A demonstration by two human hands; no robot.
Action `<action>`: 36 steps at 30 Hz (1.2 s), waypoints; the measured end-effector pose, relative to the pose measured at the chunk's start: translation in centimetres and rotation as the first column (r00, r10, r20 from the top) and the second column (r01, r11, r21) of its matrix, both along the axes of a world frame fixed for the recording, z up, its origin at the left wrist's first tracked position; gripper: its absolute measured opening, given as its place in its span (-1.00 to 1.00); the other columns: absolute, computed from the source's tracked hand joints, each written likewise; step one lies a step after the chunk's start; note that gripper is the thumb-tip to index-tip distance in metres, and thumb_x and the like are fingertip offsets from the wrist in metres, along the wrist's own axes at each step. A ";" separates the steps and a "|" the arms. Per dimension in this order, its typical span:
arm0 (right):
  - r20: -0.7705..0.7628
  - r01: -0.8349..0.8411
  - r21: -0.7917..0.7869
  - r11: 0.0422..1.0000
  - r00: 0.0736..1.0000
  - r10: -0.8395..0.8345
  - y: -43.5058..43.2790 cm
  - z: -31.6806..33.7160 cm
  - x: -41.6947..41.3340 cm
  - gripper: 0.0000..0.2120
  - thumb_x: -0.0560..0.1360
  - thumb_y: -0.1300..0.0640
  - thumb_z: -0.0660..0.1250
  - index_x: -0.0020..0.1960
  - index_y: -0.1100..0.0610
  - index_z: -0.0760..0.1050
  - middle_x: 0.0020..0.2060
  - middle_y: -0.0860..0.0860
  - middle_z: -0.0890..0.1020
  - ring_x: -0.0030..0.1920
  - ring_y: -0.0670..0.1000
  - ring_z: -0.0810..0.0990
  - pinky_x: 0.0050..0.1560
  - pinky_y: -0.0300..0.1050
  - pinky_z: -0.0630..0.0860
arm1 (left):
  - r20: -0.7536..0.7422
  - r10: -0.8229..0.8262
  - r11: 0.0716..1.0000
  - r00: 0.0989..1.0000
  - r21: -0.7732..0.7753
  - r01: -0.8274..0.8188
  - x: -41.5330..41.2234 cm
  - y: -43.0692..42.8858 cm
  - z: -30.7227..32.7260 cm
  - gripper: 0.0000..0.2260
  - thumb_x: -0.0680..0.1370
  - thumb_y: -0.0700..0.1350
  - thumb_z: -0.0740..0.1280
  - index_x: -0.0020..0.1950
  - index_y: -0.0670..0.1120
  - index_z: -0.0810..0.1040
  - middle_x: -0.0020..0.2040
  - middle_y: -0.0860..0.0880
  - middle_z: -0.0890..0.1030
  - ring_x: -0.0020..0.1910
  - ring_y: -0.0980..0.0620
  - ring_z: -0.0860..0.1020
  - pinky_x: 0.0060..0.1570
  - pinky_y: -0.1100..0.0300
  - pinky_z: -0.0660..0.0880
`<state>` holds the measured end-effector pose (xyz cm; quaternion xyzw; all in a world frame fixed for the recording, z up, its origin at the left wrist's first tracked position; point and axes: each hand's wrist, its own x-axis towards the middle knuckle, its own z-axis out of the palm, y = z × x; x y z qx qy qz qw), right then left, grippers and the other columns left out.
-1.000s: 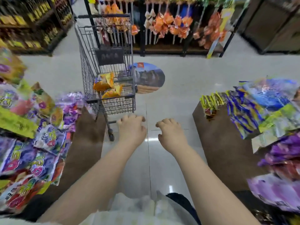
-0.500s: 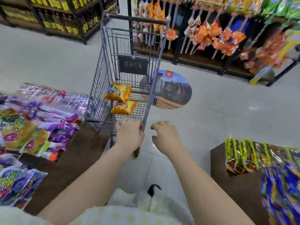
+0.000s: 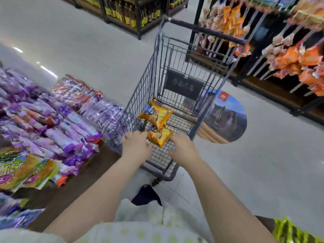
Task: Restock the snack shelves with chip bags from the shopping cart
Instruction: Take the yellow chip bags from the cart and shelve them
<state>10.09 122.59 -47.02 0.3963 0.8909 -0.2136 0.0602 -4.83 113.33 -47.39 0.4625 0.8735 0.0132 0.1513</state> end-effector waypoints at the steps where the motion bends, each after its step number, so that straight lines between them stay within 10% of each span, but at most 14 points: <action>1: 0.018 0.000 -0.021 1.000 1.000 0.000 1.5 0.1 -0.9 -0.70 0.50 0.12 0.31 0.24 0.03 0.50 0.15 0.03 0.54 0.23 0.10 0.43 0.16 0.00 0.45 | 0.019 0.013 1.000 1.000 -0.020 -0.012 -0.9 1.3 -0.2 -0.75 0.53 0.01 0.25 0.19 0.04 0.51 0.15 -0.05 0.54 0.20 -0.15 0.42 0.15 -0.08 0.35; 17: 0.035 -0.032 -0.434 0.900 0.998 0.052 23.8 -11.4 -12.0 -0.52 0.48 0.11 0.40 0.38 0.07 0.41 0.32 0.01 0.49 0.28 0.04 0.48 0.22 0.00 0.48 | 0.301 0.483 0.873 0.823 -0.245 -0.422 -8.3 18.4 -10.7 -0.61 0.56 0.04 0.28 0.38 0.09 0.39 0.32 -0.05 0.45 0.34 -0.15 0.33 0.34 -0.15 0.28; 21: 0.133 -0.078 -0.506 0.859 0.977 0.167 30.0 -15.0 -15.8 -0.49 0.47 0.14 0.41 0.39 0.10 0.38 0.27 0.11 0.51 0.04 0.10 0.58 0.01 0.01 0.56 | 0.465 0.692 0.710 0.552 -0.301 -0.637 -8.6 22.6 -14.6 -0.54 0.52 0.03 0.36 0.40 0.07 0.36 0.35 -0.06 0.44 0.31 -0.14 0.41 0.20 -0.04 0.42; 28: 0.198 -0.014 -0.663 0.748 0.961 0.193 34.7 -21.1 -20.5 -0.44 0.54 0.20 0.32 0.49 0.06 0.24 0.32 0.11 0.48 0.24 0.17 0.51 0.21 0.00 0.48 | 0.590 0.803 0.290 -0.085 -0.511 -0.809 -9.6 26.6 -21.2 -0.21 0.49 -0.01 0.46 0.59 0.05 0.06 0.48 -0.12 0.33 0.25 -0.23 0.50 0.08 0.01 0.52; 32: 0.224 0.064 -0.740 0.670 0.962 0.155 34.8 -23.8 -20.8 -0.48 0.58 0.25 0.22 0.50 0.03 0.19 0.15 0.12 0.51 0.09 0.17 0.57 0.15 0.14 0.55 | 0.606 0.756 0.199 -0.246 -0.572 -0.796 -9.7 27.8 -23.1 -0.22 0.51 -0.09 0.44 0.59 0.06 0.05 0.47 -0.11 0.36 0.24 -0.15 0.50 0.04 0.12 0.52; 36: 0.184 0.105 -0.781 0.615 0.981 0.067 34.4 -24.8 -19.6 -0.55 0.59 0.23 0.22 0.44 -0.02 0.30 0.15 0.05 0.56 -0.03 0.12 0.61 -0.02 0.02 0.57 | 0.669 0.617 0.055 -0.415 -0.563 -0.825 -9.0 27.8 -22.5 -0.39 0.55 -0.14 0.39 0.54 0.08 0.24 0.24 -0.06 0.49 -0.15 0.07 0.50 -0.43 0.27 0.47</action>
